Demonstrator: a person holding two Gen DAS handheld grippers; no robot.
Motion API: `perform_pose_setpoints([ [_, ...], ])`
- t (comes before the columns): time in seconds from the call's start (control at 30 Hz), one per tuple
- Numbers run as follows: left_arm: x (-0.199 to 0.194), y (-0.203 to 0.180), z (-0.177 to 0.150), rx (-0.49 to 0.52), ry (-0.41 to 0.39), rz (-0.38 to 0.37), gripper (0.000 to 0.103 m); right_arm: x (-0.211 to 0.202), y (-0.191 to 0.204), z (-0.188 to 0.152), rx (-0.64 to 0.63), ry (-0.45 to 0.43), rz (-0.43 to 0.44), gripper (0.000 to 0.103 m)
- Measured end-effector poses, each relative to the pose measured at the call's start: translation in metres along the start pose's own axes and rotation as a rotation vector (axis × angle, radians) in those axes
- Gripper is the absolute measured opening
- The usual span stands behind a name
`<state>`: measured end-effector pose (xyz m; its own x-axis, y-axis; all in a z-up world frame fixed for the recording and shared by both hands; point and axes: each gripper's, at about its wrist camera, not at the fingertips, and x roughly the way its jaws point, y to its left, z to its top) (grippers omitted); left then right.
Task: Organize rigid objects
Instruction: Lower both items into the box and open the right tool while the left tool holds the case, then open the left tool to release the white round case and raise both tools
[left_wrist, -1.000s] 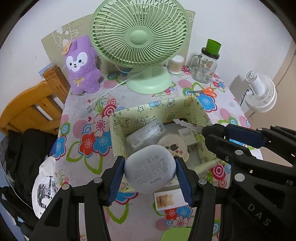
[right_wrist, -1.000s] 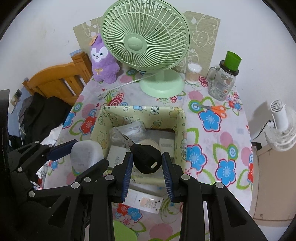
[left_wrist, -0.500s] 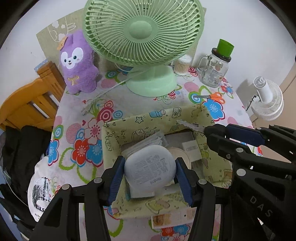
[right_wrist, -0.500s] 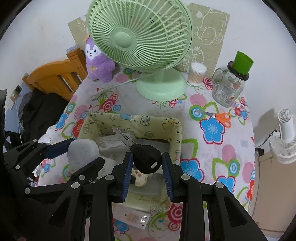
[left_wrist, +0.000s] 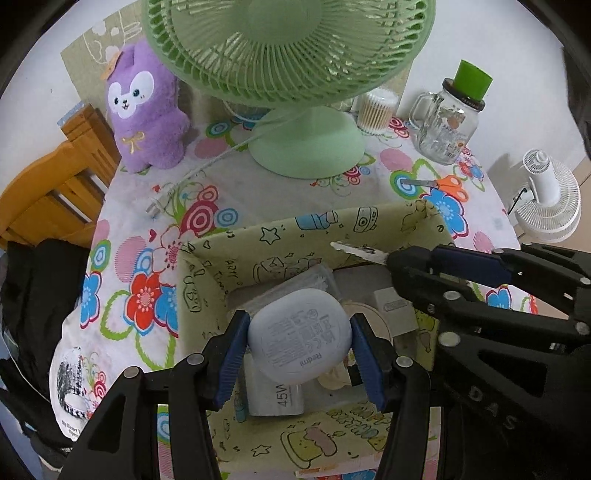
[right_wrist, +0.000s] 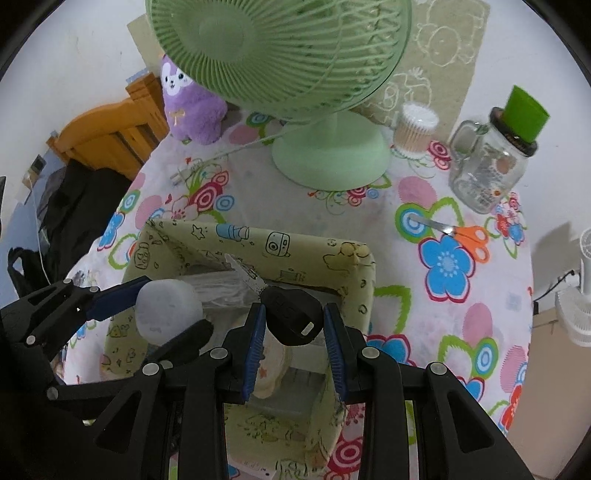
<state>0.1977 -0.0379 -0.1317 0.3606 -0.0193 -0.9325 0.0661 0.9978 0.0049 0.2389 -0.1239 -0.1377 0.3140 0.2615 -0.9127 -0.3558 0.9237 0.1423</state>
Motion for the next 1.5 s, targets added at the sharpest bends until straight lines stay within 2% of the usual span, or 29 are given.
perform_pose_setpoints([
  [0.17, 0.006, 0.000, 0.001, -0.011, 0.010, 0.002, 0.057, 0.011, -0.002, 0.002, -0.001, 0.009, -0.010, 0.038],
  [0.2, 0.007, 0.000, 0.001, -0.012, 0.011, 0.004, 0.057, 0.011, -0.004, 0.002, 0.006, 0.009, -0.005, 0.041],
  [0.27, 0.007, 0.000, 0.002, -0.017, 0.014, -0.002, 0.057, 0.006, -0.008, 0.001, 0.032, -0.003, 0.027, 0.058],
  [0.43, 0.007, -0.007, 0.006, 0.002, 0.008, -0.011, 0.057, -0.009, -0.012, -0.003, 0.047, -0.040, 0.050, 0.063],
  [0.53, 0.009, -0.016, 0.007, 0.023, 0.010, -0.024, 0.057, -0.019, -0.017, -0.007, 0.062, -0.058, 0.017, 0.075],
  [0.7, 0.011, -0.027, 0.006, 0.053, 0.019, -0.046, 0.057, -0.024, -0.033, -0.018, 0.092, -0.052, -0.011, 0.079],
  [1.03, 0.022, -0.044, -0.007, 0.058, 0.085, -0.117, 0.057, -0.020, -0.050, -0.043, 0.157, -0.015, -0.036, 0.079],
  [1.2, 0.019, -0.059, -0.014, 0.113, 0.097, -0.164, 0.058, -0.022, -0.051, -0.047, 0.171, -0.019, -0.040, 0.080],
  [1.23, 0.017, -0.062, -0.015, 0.123, 0.090, -0.167, 0.062, -0.022, -0.052, -0.048, 0.176, -0.020, -0.041, 0.080],
  [1.27, 0.016, -0.064, -0.016, 0.126, 0.088, -0.171, 0.071, -0.022, -0.052, -0.048, 0.179, -0.021, -0.041, 0.080],
  [1.33, 0.014, -0.065, -0.018, 0.134, 0.087, -0.178, 0.080, -0.023, -0.052, -0.050, 0.183, -0.020, -0.044, 0.079],
  [1.43, 0.009, -0.062, -0.019, 0.141, 0.080, -0.169, 0.091, -0.025, -0.051, -0.051, 0.187, -0.023, -0.048, 0.079],
  [1.5, 0.006, -0.056, -0.019, 0.125, 0.074, -0.178, 0.094, -0.027, -0.050, -0.053, 0.196, -0.027, -0.052, 0.079],
])
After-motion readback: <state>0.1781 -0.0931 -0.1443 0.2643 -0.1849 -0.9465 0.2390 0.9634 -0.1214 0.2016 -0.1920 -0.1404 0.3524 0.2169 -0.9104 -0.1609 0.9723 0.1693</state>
